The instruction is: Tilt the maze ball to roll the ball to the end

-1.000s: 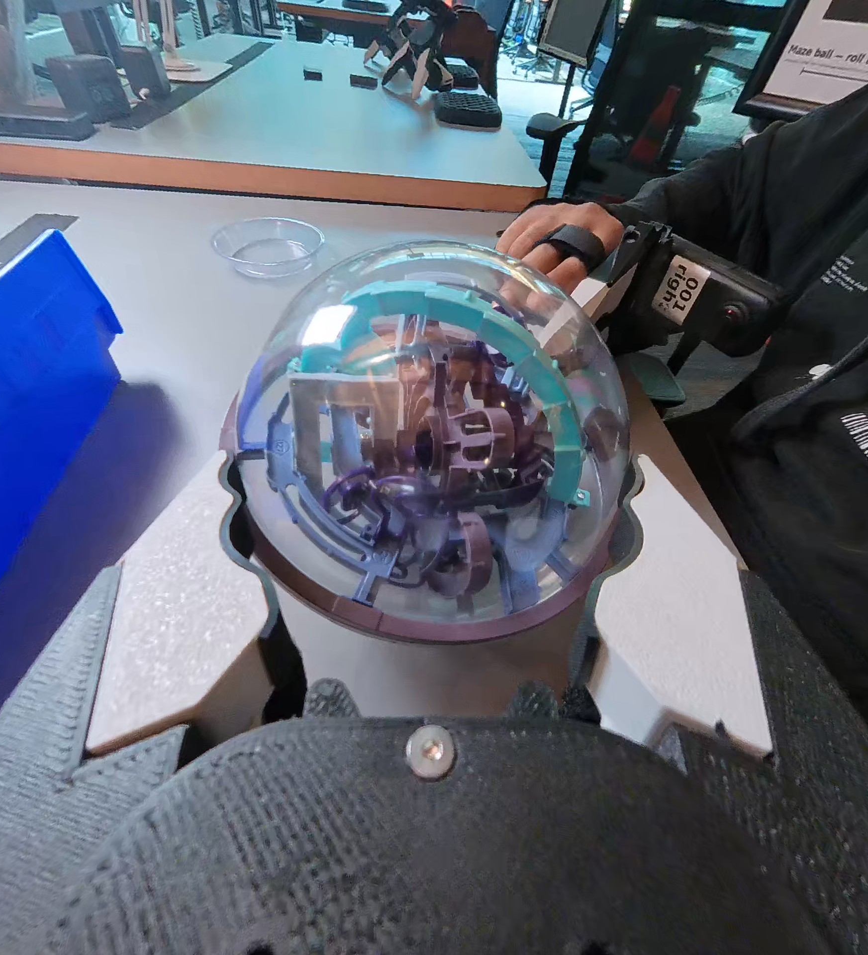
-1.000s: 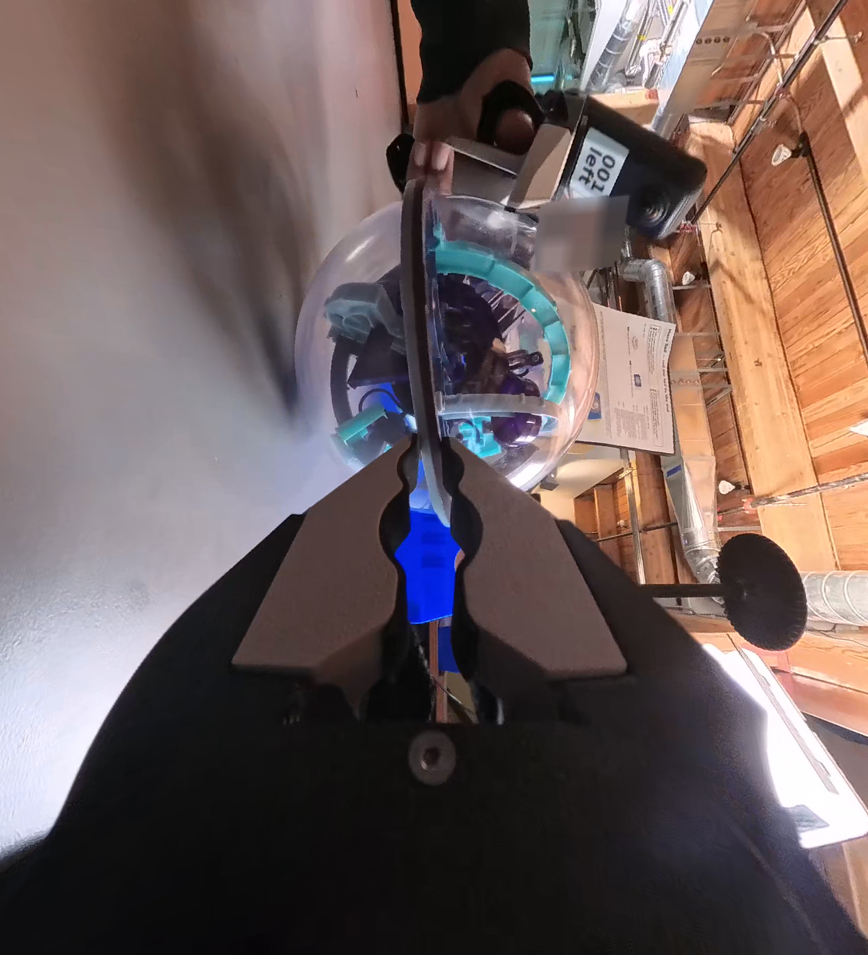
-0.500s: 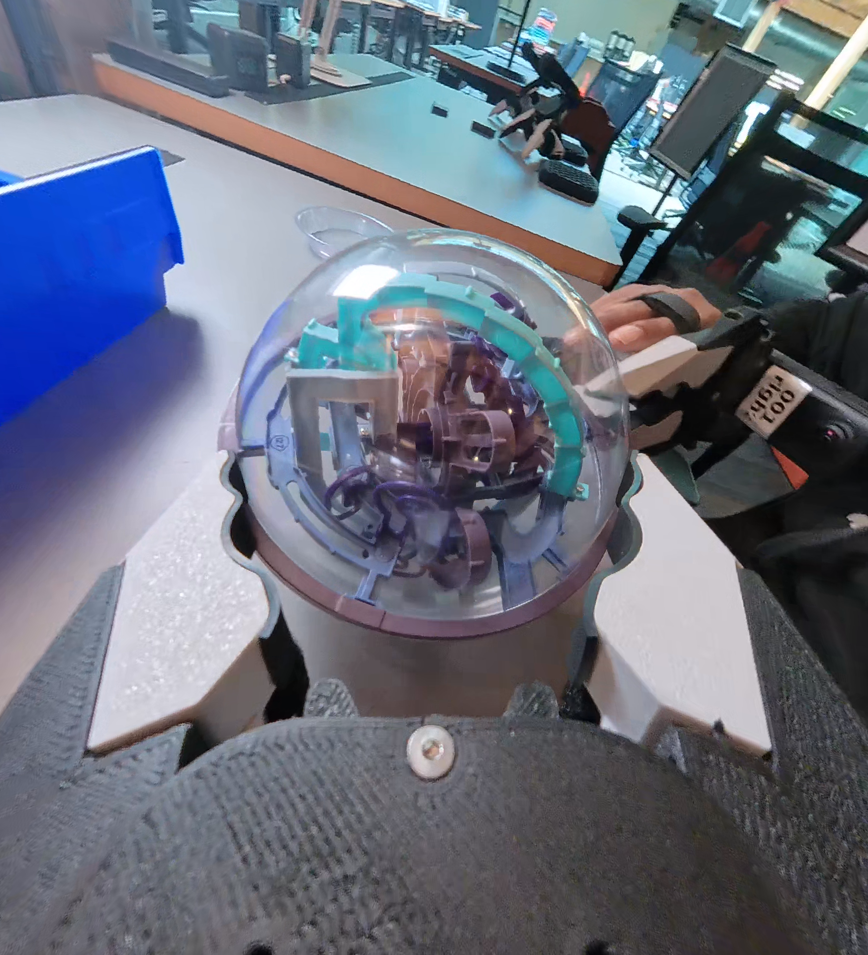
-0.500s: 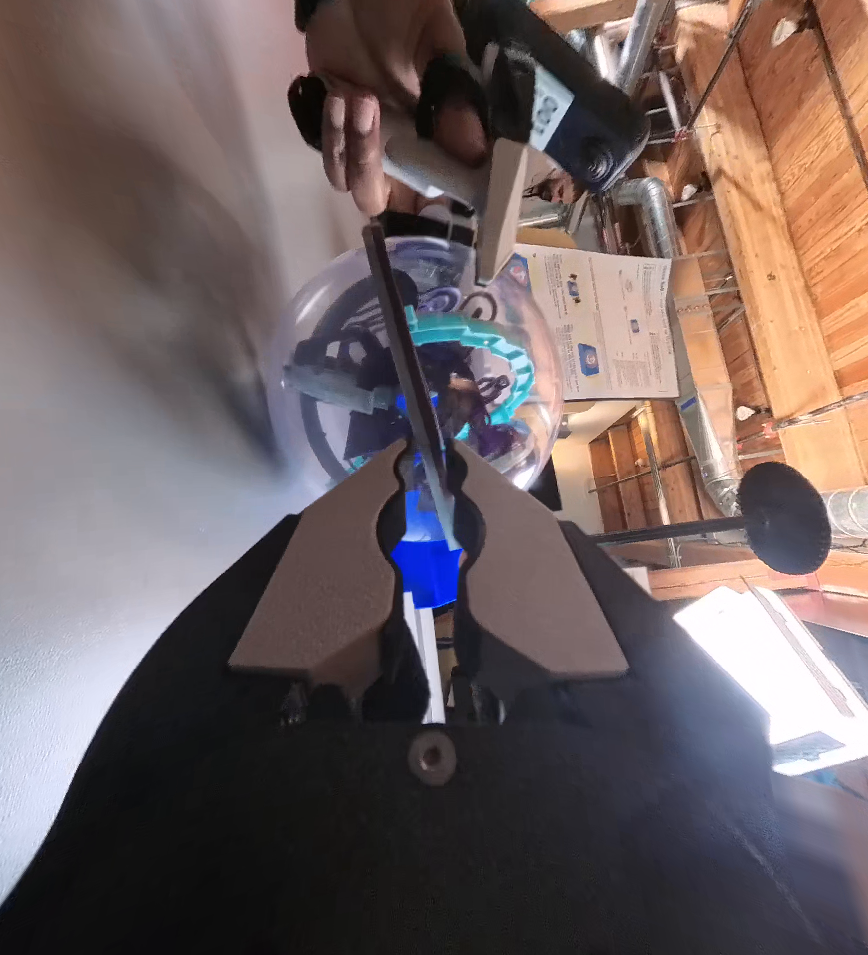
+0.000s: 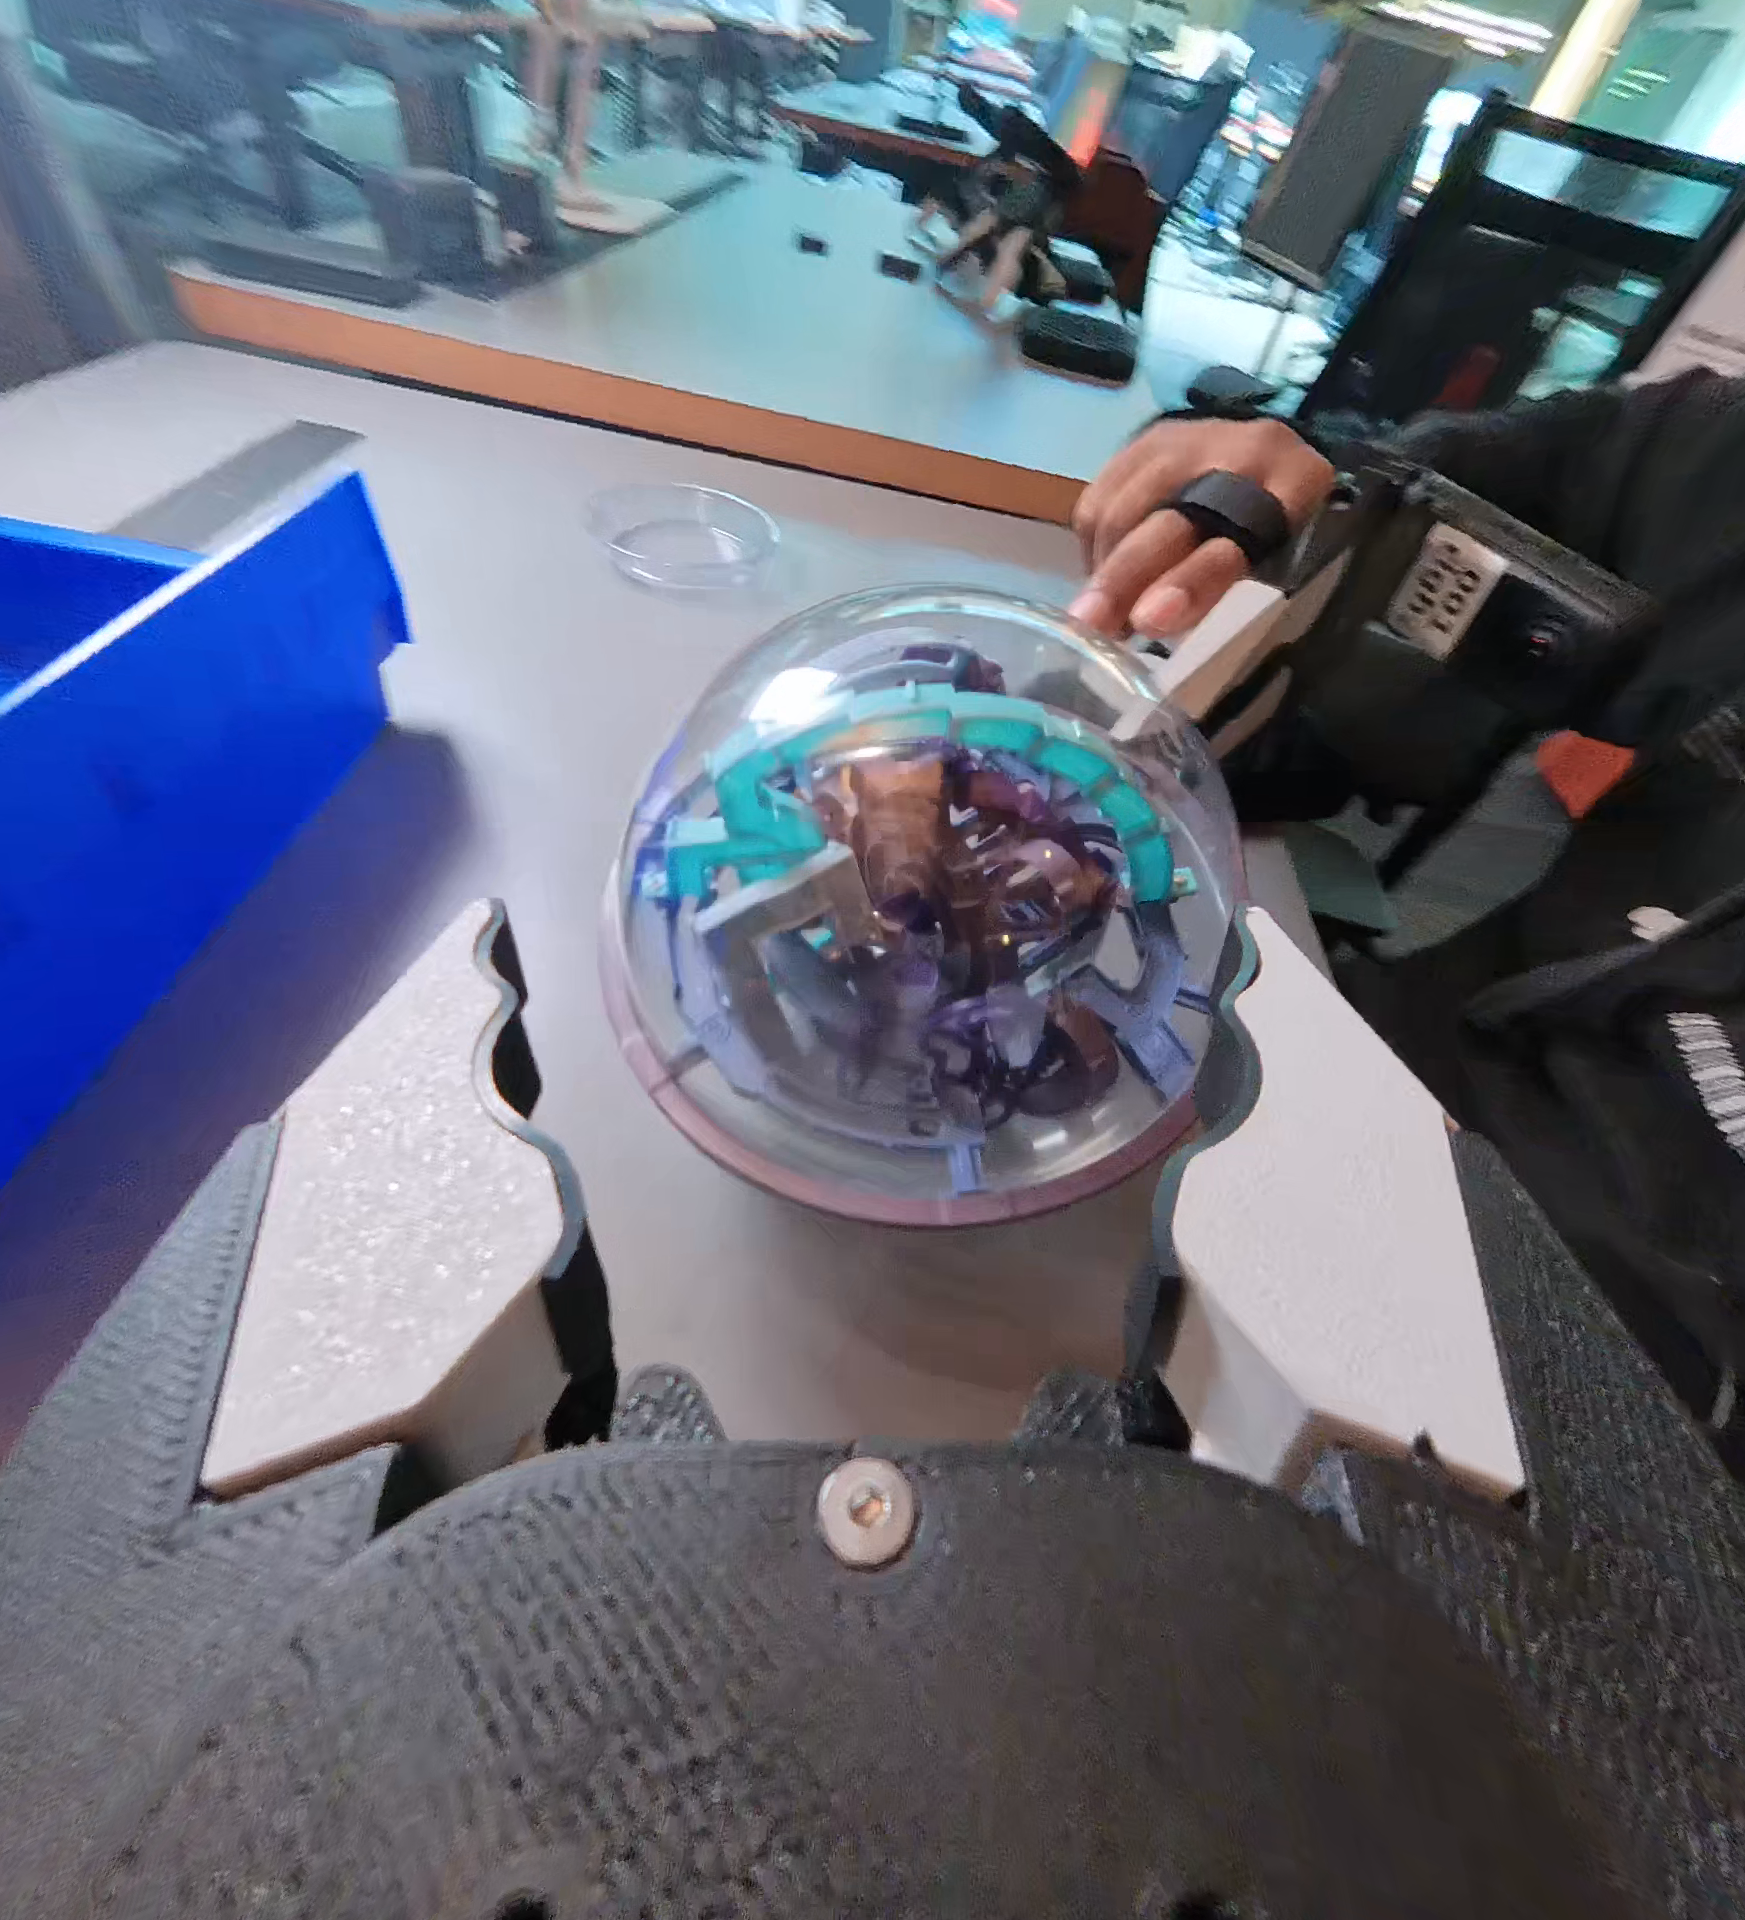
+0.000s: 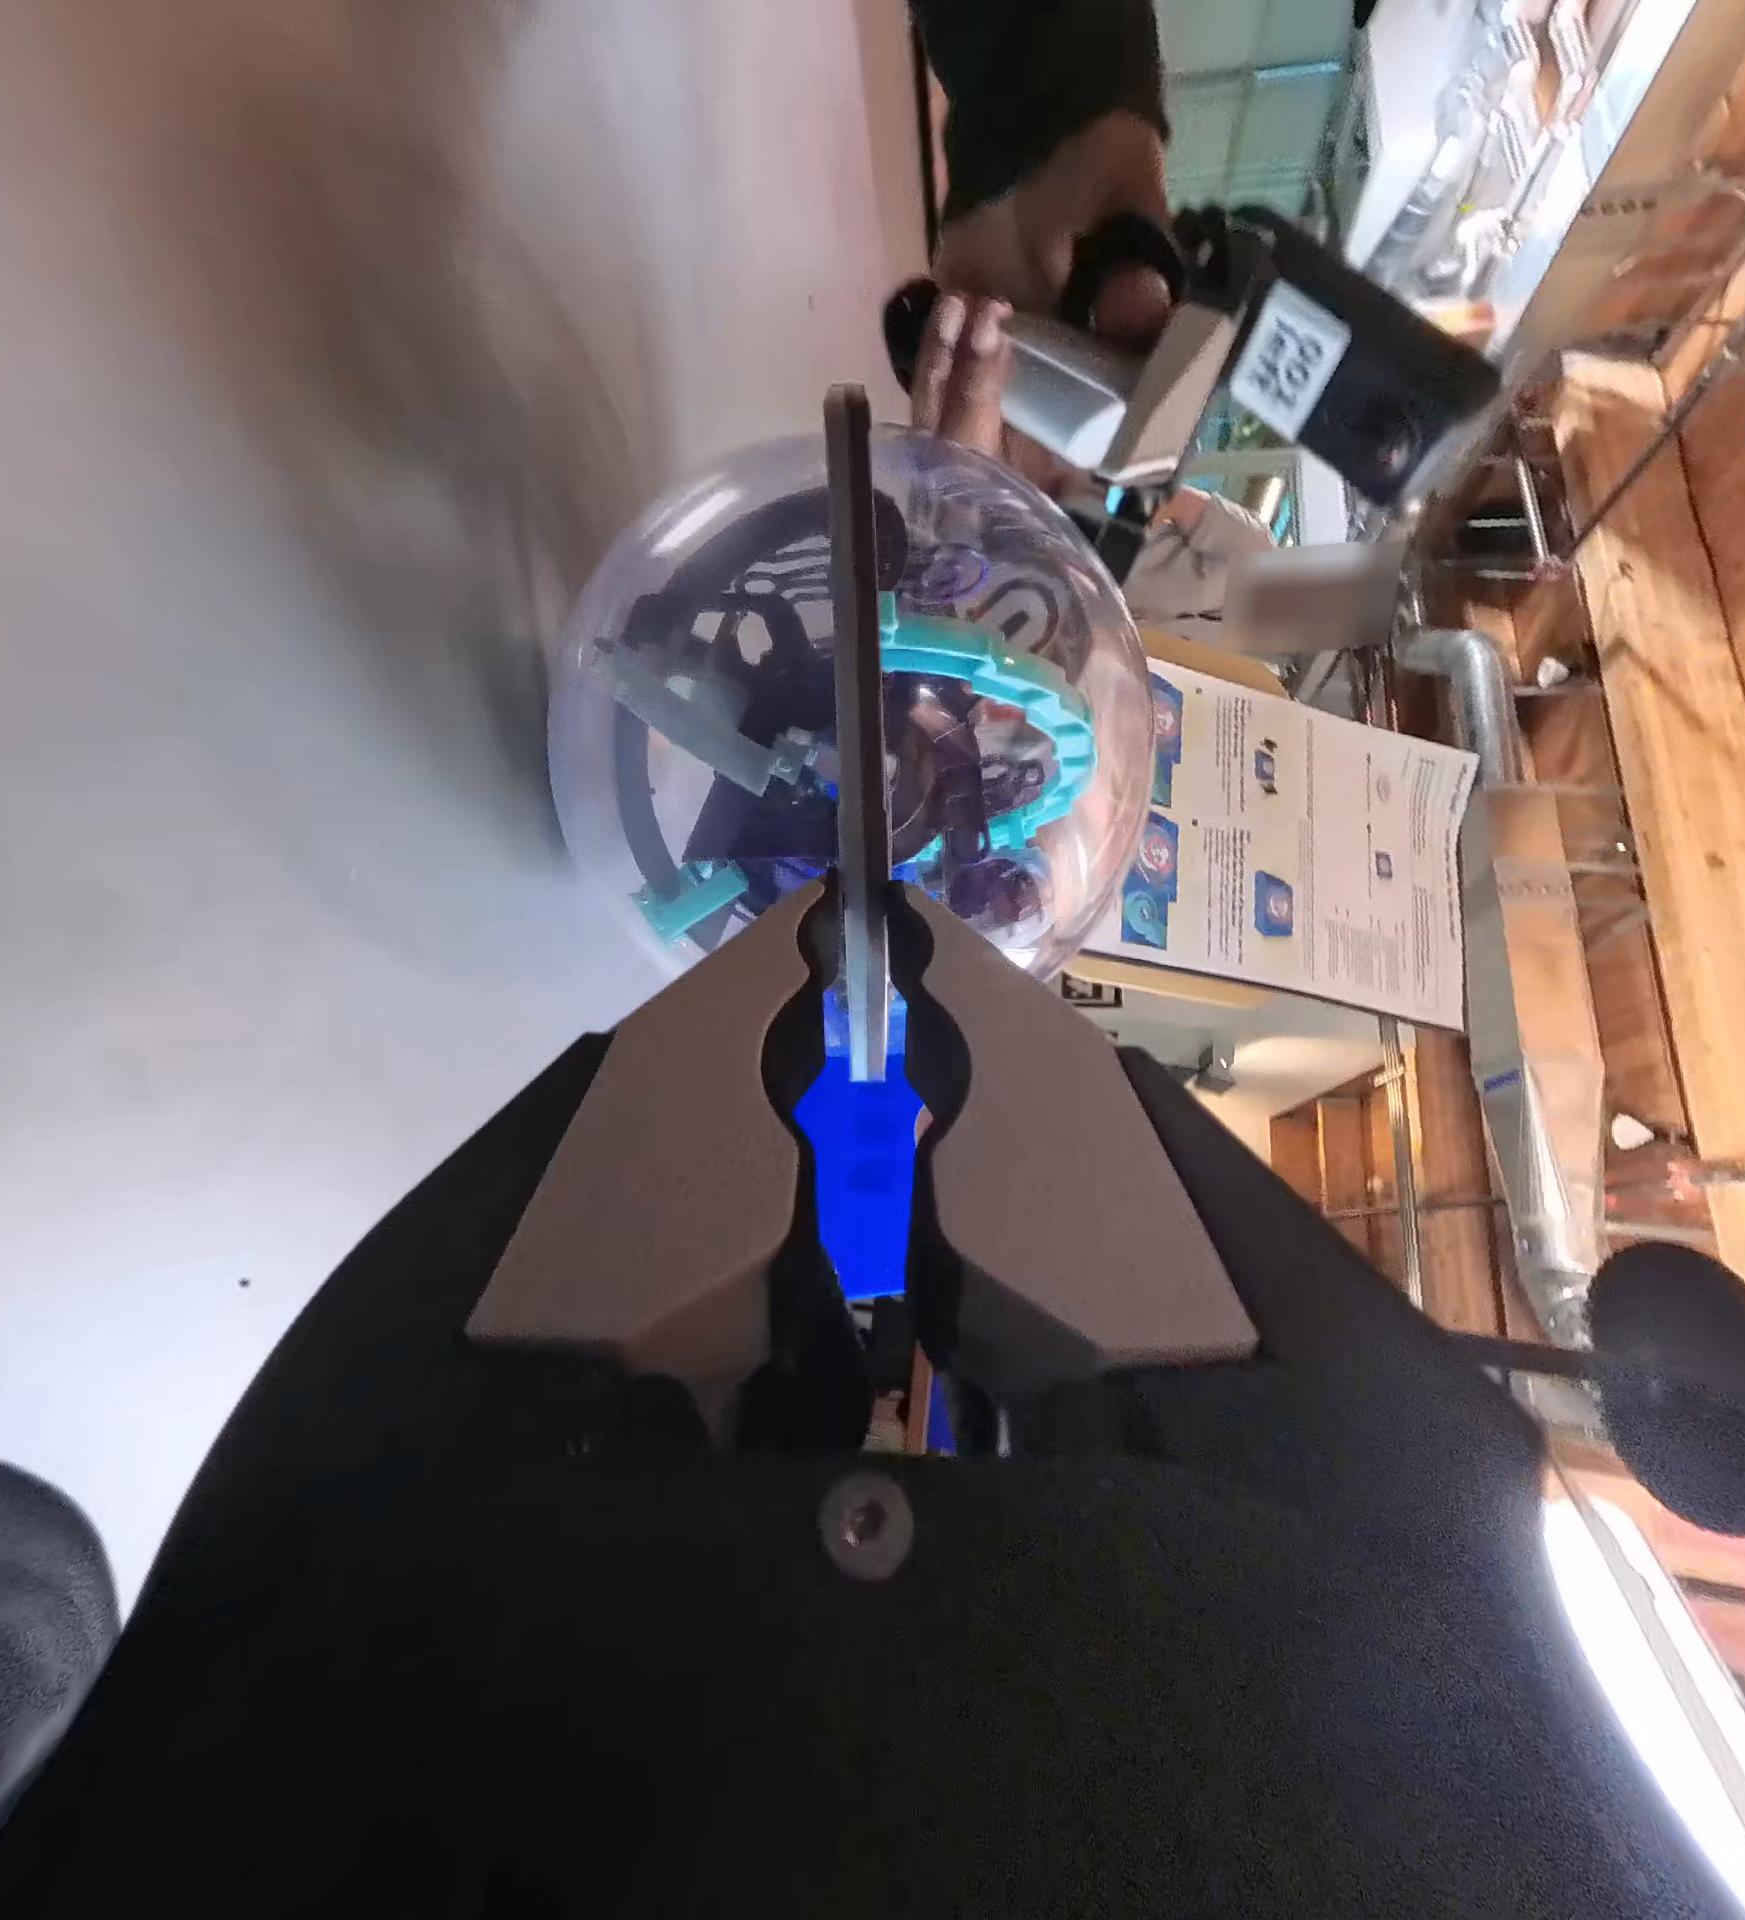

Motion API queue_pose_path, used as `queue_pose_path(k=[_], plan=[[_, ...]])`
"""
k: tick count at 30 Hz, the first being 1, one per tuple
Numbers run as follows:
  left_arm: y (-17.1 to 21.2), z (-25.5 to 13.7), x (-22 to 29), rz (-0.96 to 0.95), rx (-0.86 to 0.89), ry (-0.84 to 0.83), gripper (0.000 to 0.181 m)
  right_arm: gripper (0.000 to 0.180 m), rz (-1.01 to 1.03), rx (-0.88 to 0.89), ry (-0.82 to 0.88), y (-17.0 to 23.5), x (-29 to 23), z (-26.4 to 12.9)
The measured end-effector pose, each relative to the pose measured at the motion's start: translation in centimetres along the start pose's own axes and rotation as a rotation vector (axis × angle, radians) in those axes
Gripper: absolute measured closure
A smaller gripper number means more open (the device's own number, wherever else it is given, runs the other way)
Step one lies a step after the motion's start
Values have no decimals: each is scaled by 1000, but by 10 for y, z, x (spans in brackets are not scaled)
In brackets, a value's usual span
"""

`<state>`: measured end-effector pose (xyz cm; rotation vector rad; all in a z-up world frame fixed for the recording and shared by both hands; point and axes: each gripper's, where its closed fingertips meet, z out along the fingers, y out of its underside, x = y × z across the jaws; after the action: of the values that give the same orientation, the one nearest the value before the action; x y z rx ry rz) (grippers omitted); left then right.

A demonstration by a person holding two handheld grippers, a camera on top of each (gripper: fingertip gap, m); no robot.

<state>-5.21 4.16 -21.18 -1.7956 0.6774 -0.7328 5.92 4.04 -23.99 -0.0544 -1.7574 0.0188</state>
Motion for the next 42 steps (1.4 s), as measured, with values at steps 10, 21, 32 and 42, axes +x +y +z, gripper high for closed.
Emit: queue_pose_path(k=[10, 21, 32, 42], plan=[[15, 34, 16, 114, -168, 248, 42, 173, -1, 39, -46, 8, 1, -2], [23, 37, 22, 160, -145, -5, 43, 157, 330, -93, 49, 41, 8, -7], [20, 41, 21, -5, -90, -205, 44, 125, 814, -132, 58, 10, 0, -25], [18, 45, 14, -198, -119, -265, 45, 169, 248, -159, 142, -10, 5, -5]])
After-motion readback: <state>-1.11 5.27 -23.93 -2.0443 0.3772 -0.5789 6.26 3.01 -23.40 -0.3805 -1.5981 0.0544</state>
